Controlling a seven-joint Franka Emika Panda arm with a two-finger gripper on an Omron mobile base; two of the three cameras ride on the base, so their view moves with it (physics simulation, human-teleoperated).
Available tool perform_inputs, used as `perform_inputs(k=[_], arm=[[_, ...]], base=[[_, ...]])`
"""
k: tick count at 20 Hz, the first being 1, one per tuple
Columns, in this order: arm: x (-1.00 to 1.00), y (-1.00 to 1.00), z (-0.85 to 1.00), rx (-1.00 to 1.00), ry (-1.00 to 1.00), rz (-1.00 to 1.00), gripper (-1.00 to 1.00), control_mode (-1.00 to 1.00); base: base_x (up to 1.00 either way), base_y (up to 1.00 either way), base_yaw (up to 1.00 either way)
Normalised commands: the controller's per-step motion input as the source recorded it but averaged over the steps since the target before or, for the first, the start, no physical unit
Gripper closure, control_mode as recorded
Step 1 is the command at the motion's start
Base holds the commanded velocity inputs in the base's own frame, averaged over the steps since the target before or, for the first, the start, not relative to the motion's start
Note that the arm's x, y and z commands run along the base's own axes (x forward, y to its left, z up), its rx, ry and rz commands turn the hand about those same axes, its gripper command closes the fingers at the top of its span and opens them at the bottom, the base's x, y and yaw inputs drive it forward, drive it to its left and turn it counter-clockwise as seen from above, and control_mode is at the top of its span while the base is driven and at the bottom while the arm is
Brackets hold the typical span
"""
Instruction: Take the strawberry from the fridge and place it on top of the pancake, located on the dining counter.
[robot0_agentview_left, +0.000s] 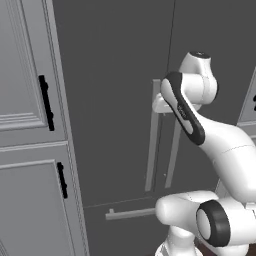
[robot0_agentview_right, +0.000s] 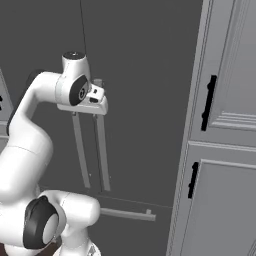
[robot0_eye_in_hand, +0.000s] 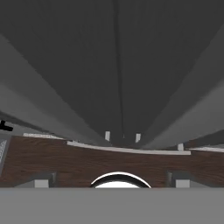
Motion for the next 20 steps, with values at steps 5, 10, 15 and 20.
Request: perform_inputs(k=[5, 10, 15, 20], arm=[[0.0, 0.0, 0.0, 0.0, 0.0, 0.0, -1.0, 1.0], [0.0, 0.0, 0.0, 0.0, 0.0, 0.0, -1.0, 1.0], [0.0, 0.0, 0.0, 0.0, 0.0, 0.0, -1.0, 1.0], [0.0, 0.0, 0.0, 0.0, 0.0, 0.0, -1.0, 1.0]], base=[[-0.62, -0.02, 0.0], [-0.62, -0.07, 0.0], [-0.62, -0.08, 0.0], [-0.57, -0.1, 0.0]])
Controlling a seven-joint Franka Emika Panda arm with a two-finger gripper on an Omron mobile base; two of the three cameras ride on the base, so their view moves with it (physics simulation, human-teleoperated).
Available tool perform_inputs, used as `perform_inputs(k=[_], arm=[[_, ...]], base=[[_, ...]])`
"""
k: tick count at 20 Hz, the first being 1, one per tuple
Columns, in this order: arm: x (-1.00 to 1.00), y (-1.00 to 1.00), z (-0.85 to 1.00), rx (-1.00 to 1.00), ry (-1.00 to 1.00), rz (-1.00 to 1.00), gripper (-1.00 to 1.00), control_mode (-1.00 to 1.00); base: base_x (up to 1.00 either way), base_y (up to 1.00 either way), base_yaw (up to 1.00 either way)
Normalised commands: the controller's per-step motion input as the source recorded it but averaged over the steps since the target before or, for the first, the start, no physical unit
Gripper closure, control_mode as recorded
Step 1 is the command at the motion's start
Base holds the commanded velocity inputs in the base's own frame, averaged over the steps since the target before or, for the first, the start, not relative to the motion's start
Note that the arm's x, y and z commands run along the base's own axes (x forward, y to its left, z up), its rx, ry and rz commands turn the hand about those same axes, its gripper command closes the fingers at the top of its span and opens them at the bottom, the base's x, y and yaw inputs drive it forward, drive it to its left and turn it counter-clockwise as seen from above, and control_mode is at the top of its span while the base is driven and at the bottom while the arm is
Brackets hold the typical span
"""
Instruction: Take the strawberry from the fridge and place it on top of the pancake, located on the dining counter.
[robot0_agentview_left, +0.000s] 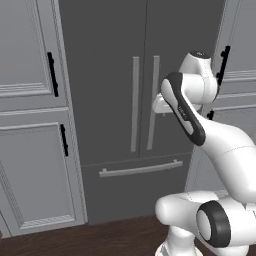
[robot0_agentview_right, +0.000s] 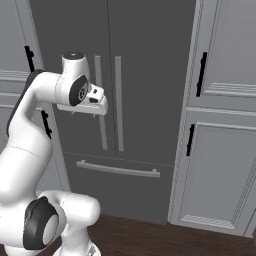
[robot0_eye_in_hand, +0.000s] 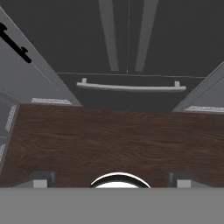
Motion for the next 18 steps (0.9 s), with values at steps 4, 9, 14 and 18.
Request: perform_inputs(k=[4, 9, 14, 18], arm=[[0.0, 0.0, 0.0, 0.0, 0.0, 0.0, -1.0, 1.0], [0.0, 0.0, 0.0, 0.0, 0.0, 0.0, -1.0, 1.0], [0.0, 0.0, 0.0, 0.0, 0.0, 0.0, -1.0, 1.0], [0.0, -0.01, 0.0, 0.0, 0.0, 0.0, -1.0, -1.0]], base=[[-0.53, -0.09, 0.0], [-0.52, -0.08, 0.0], [-0.29, -0.04, 0.0], [0.0, 0.0, 0.0]])
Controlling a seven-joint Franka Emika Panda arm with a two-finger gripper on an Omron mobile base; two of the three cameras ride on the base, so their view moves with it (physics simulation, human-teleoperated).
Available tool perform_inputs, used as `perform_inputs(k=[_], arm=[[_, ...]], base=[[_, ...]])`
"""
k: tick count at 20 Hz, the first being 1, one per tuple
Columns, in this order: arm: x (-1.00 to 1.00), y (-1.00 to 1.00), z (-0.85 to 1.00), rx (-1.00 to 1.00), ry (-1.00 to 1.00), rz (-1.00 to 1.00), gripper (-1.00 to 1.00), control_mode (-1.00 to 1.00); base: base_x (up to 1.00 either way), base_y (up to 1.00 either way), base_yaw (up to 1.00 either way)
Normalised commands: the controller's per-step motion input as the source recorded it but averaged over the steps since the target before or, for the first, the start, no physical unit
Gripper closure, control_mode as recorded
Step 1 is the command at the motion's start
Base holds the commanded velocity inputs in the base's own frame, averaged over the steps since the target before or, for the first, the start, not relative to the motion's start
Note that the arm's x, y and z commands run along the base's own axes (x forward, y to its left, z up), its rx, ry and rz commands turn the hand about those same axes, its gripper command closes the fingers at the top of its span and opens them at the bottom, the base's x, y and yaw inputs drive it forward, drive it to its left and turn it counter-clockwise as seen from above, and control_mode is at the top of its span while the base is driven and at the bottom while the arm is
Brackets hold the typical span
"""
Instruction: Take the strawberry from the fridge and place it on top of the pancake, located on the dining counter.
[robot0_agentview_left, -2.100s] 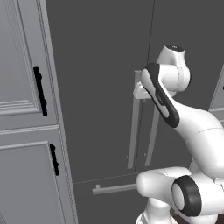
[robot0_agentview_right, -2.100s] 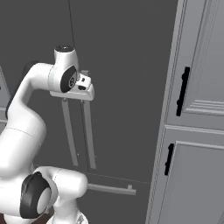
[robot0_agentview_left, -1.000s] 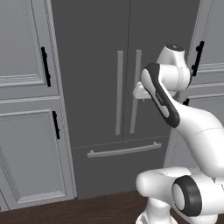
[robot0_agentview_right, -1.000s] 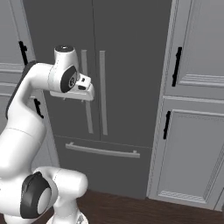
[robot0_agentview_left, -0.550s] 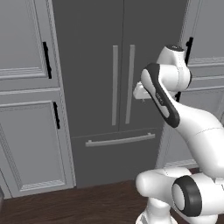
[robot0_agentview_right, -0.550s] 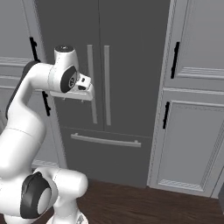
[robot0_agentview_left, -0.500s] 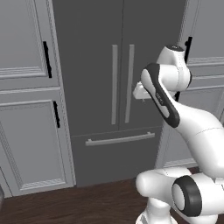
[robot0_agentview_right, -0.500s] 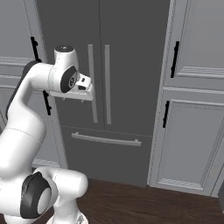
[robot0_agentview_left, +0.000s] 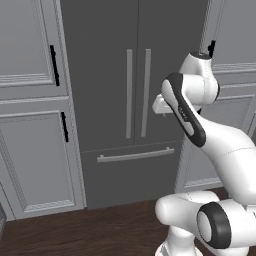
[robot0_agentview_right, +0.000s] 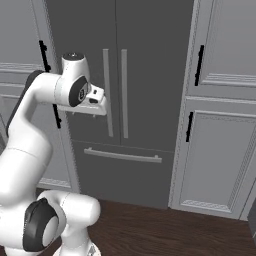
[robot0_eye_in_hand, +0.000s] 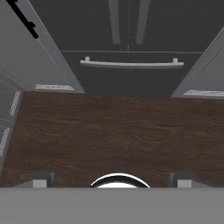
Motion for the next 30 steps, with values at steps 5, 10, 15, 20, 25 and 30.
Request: perform_inputs(k=[5, 10, 15, 20, 25, 30], arm=[[0.55, 0.0, 0.0, 0.0, -0.07, 0.01, -1.0, -1.0], [0.72, -0.29, -0.23, -0.04, -0.13, -0.02, -1.0, -1.0], [0.9, -0.11, 0.0, -0.06, -0.34, -0.01, -1.0, -1.0], [0.72, -0.45, -0.02, 0.08, -0.15, -0.01, -1.0, -1.0], [0.9, -0.05, 0.0, 0.02, 0.01, 0.0, -1.0, -1.0], [0.82, 0.0, -0.04, 0.0, 0.0, 0.0, -1.0, -1.0]], base=[[0.0, 0.0, 0.0], [0.0, 0.0, 0.0], [0.0, 0.0, 0.0], [0.0, 0.0, 0.0], [0.0, 0.0, 0.0], [0.0, 0.0, 0.0]])
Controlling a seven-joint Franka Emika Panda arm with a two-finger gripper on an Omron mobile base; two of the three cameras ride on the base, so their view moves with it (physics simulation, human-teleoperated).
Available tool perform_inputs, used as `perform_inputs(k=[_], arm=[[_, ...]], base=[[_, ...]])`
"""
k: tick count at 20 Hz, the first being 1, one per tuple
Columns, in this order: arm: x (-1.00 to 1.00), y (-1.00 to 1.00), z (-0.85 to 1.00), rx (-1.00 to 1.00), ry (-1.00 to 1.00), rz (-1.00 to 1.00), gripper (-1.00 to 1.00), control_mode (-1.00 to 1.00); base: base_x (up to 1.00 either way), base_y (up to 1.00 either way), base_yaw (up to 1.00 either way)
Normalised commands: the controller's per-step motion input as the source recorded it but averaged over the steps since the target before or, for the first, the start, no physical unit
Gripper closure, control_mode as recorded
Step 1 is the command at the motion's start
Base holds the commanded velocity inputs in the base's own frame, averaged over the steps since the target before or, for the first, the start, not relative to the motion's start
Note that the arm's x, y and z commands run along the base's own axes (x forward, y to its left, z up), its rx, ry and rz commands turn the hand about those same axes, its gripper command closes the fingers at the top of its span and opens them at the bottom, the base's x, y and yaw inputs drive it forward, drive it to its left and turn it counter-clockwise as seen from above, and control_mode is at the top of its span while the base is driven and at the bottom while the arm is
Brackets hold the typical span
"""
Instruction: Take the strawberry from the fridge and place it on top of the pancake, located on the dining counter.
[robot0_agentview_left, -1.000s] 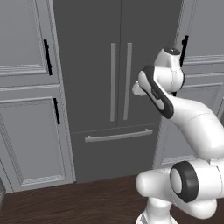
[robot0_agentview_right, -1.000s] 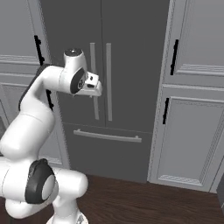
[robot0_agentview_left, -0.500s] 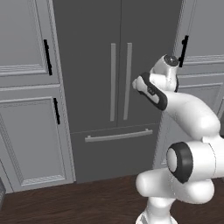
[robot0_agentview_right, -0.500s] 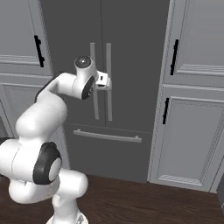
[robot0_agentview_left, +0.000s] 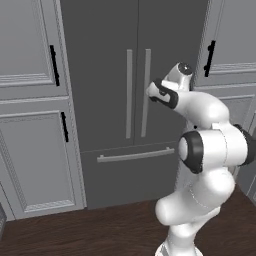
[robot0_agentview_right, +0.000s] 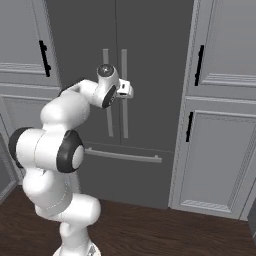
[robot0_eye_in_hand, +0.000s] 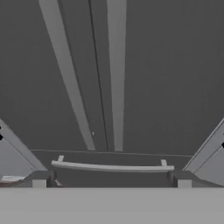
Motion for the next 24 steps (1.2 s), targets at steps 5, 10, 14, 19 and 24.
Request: perform_inputs(k=[5, 10, 14, 19, 24], arm=[[0.59, 0.0, -0.02, 0.0, -0.04, 0.0, -1.0, -1.0], [0.42, 0.0, -0.07, 0.0, -0.17, -0.04, -1.0, -1.0], [0.73, 0.0, 0.0, 0.0, -0.03, -0.11, -1.0, -1.0], [0.34, 0.01, -0.05, 0.0, -0.01, -0.04, -1.0, -1.0], [0.2, 0.0, -0.02, 0.0, 0.01, 0.0, -1.0, -1.0]], base=[[0.0, 0.0, 0.0], [0.0, 0.0, 0.0], [0.0, 0.0, 0.0], [0.0, 0.0, 0.0], [0.0, 0.0, 0.0]])
